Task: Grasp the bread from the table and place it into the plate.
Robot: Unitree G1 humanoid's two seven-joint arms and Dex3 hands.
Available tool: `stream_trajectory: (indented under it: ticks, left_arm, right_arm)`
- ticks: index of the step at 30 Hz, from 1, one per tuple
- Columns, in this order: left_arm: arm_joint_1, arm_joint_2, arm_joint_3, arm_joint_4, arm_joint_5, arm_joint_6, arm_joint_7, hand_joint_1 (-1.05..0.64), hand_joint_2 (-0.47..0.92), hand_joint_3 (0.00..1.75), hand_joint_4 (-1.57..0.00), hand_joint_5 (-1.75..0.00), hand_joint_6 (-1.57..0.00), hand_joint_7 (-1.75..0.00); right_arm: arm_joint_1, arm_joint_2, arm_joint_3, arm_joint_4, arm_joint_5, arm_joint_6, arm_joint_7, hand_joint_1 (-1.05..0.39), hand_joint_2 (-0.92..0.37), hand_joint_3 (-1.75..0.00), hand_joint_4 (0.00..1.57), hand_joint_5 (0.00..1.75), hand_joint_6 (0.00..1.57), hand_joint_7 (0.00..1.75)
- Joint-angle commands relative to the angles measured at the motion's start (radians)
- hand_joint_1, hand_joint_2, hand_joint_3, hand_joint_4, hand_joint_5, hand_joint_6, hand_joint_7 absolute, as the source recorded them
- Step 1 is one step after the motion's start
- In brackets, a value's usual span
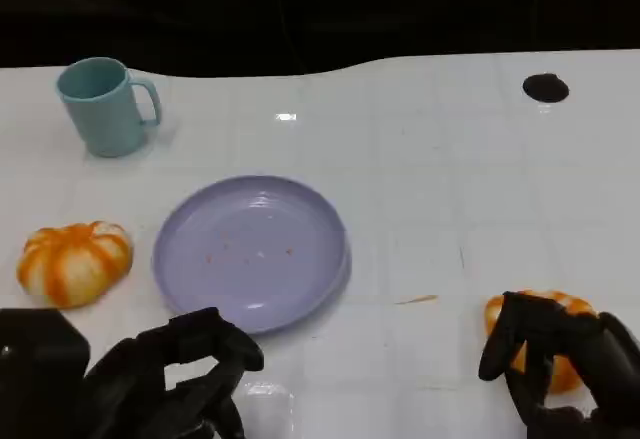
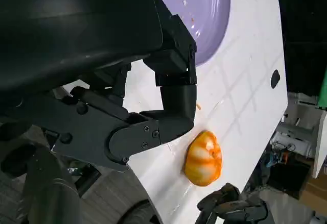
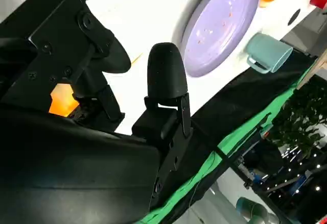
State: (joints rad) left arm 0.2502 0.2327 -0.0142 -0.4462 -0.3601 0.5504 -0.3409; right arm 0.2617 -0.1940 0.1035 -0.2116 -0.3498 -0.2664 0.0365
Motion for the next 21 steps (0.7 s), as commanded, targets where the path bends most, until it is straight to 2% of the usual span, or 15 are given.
stream_trajectory:
  ticks: [1, 4, 5, 6, 10, 13, 14, 16, 21]
  left_arm:
    - [0.005, 0.010, 0.005, -0.007, 0.001, -0.006, -0.001, -0.36, 0.85, 0.66, -0.69, -1.75, -0.63, -1.41]
    - [0.005, 0.010, 0.004, -0.006, 0.001, -0.005, 0.000, -0.36, 0.85, 0.66, -0.69, -1.75, -0.63, -1.41]
    - [0.005, 0.010, 0.003, -0.006, 0.003, -0.006, 0.000, -0.36, 0.85, 0.66, -0.69, -1.75, -0.63, -1.41]
    - [0.005, 0.010, 0.003, -0.005, 0.004, -0.008, 0.000, -0.36, 0.85, 0.66, -0.70, -1.75, -0.63, -1.41]
    - [0.005, 0.008, 0.006, -0.005, -0.002, -0.004, -0.001, -0.36, 0.85, 0.66, -0.70, -1.75, -0.63, -1.41]
    - [0.004, 0.007, 0.007, -0.004, -0.004, 0.000, 0.000, -0.37, 0.84, 0.65, -0.70, -1.75, -0.63, -1.41]
    - [0.004, 0.007, 0.007, -0.003, -0.003, 0.000, 0.000, -0.38, 0.84, 0.65, -0.70, -1.75, -0.63, -1.40]
    - [0.005, 0.006, 0.005, 0.001, -0.001, -0.006, -0.001, -0.38, 0.85, 0.65, -0.70, -1.75, -0.64, -1.40]
    - [0.004, 0.006, 0.004, 0.006, 0.000, -0.007, -0.002, -0.38, 0.85, 0.65, -0.70, -1.75, -0.64, -1.39]
  right_arm:
    - [0.000, -0.024, -0.018, -0.044, -0.048, 0.023, -0.011, 0.05, -0.30, -1.29, 0.85, 1.68, 0.86, 1.05]
    - [-0.001, -0.039, -0.019, -0.068, -0.116, 0.029, -0.022, 0.03, -0.31, -1.15, 0.83, 1.53, 0.90, 0.86]
    - [-0.002, -0.047, -0.018, -0.075, -0.152, 0.024, -0.032, -0.01, -0.30, -1.08, 0.84, 1.36, 0.92, 0.78]
    - [-0.004, -0.057, -0.017, -0.081, -0.193, 0.014, -0.049, -0.03, -0.31, -1.04, 0.86, 1.26, 0.94, 0.71]
    - [-0.008, -0.095, -0.009, -0.129, -0.367, 0.031, -0.078, -0.13, -0.30, -0.92, 0.80, 1.16, 0.96, 0.49]
    - [-0.006, -0.122, -0.008, -0.180, -0.476, 0.084, -0.040, -0.23, -0.46, -0.61, 0.72, 1.01, 0.94, 0.29]
    - [-0.005, -0.130, -0.007, -0.198, -0.504, 0.103, -0.019, -0.28, -0.57, -0.41, 0.68, 0.89, 0.91, 0.20]
    - [-0.005, -0.149, -0.008, -0.237, -0.555, 0.133, 0.020, -0.34, -0.70, -0.17, 0.63, 0.71, 0.87, 0.09]
    - [-0.006, -0.179, -0.007, -0.327, -0.624, 0.193, 0.144, -0.46, -0.78, -0.04, 0.43, 0.48, 0.68, 0.00]
